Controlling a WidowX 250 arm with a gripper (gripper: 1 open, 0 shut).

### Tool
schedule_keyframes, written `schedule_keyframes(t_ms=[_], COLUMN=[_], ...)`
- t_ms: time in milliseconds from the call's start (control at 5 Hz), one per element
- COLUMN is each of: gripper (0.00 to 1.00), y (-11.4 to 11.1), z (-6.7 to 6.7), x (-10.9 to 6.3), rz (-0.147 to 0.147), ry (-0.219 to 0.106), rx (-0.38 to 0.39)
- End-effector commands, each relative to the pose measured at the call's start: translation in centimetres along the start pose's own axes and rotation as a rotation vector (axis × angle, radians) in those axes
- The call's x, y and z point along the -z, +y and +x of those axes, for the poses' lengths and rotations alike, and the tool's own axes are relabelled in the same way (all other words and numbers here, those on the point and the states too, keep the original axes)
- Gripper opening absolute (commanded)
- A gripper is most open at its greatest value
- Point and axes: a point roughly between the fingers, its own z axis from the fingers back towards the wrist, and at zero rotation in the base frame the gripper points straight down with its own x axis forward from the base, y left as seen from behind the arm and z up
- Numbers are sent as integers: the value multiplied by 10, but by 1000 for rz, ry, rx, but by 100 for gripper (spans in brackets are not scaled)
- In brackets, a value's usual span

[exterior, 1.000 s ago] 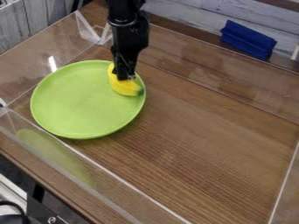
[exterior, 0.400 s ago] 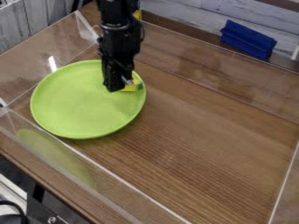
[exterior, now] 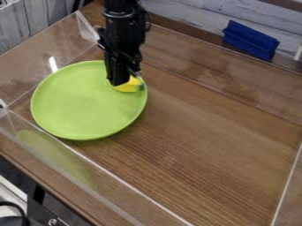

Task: Put the banana in the green plate

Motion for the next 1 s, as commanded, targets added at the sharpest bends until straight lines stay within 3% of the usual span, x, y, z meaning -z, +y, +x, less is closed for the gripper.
schedule_keyframes(t_ms=[0, 400, 800], gripper=[0, 0, 0], y=[13, 3, 8], z=[-5, -8, -15], x=[-12, -33, -35], rz=[32, 19, 12], ry=[-37, -31, -20], rx=[2, -56, -88])
